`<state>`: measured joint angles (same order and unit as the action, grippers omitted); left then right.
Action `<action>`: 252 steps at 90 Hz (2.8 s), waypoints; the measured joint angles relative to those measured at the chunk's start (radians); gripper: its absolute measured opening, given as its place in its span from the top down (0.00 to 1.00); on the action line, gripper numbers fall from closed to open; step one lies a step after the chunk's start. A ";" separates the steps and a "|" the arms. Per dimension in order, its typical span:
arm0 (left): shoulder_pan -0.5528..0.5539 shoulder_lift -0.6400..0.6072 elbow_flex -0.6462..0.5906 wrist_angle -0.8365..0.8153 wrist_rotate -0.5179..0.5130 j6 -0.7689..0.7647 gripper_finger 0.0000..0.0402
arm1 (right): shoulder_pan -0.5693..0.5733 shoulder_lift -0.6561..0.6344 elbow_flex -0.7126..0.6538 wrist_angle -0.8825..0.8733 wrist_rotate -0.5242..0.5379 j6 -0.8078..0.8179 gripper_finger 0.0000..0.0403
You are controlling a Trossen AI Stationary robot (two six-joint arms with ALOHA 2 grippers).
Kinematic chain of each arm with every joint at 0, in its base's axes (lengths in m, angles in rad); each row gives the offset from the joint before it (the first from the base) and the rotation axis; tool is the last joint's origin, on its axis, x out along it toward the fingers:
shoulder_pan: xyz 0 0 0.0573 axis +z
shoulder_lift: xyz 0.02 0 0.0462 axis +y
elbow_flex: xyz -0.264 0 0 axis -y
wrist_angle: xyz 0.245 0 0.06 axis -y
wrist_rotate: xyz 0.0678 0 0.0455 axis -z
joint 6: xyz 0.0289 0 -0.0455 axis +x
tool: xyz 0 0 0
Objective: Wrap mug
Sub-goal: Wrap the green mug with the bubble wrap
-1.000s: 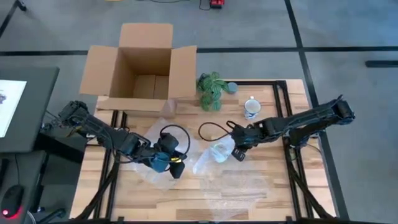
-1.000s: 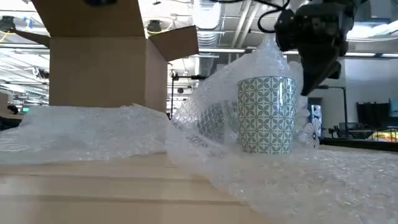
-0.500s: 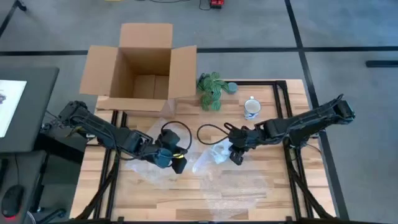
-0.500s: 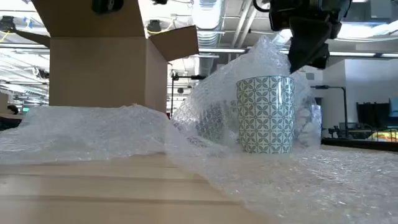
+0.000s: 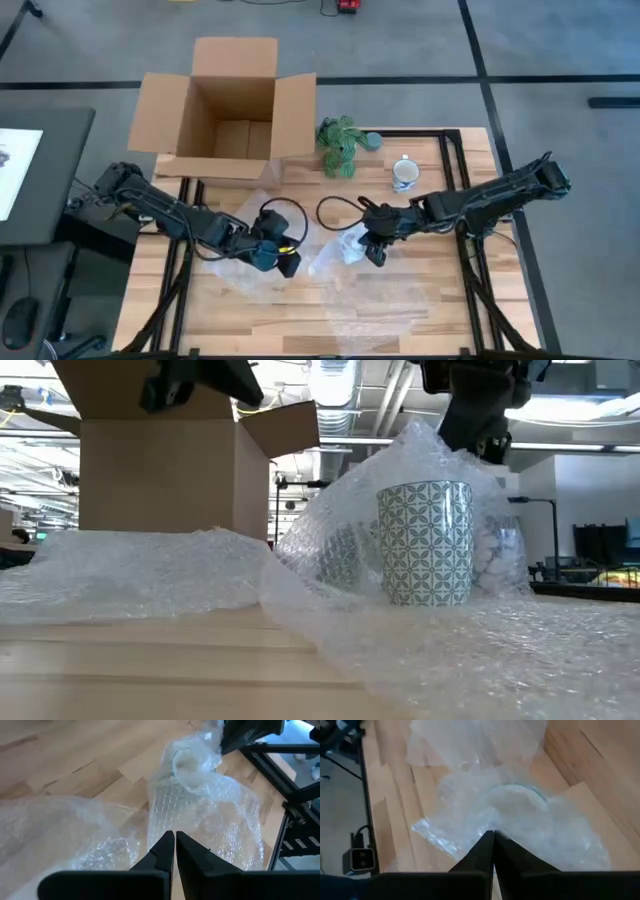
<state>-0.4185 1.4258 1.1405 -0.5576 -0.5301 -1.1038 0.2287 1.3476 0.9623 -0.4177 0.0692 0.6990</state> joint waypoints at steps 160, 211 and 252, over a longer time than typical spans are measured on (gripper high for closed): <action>-0.021 0.000 -0.001 -0.004 0.056 0.069 1.00 | -0.071 0.508 0.518 -0.539 -0.150 -0.234 1.00; -0.029 -0.002 0.008 -0.031 0.067 0.018 1.00 | -0.096 0.514 0.539 -0.510 -0.146 -0.273 1.00; -0.032 -0.002 0.008 -0.026 0.068 0.054 1.00 | 0.048 0.257 0.592 -0.574 -0.085 -0.234 1.00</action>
<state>-0.4500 1.4239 1.1488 -0.5838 -0.4622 -1.0496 0.2771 1.6046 1.5547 -0.9922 -0.0162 0.4655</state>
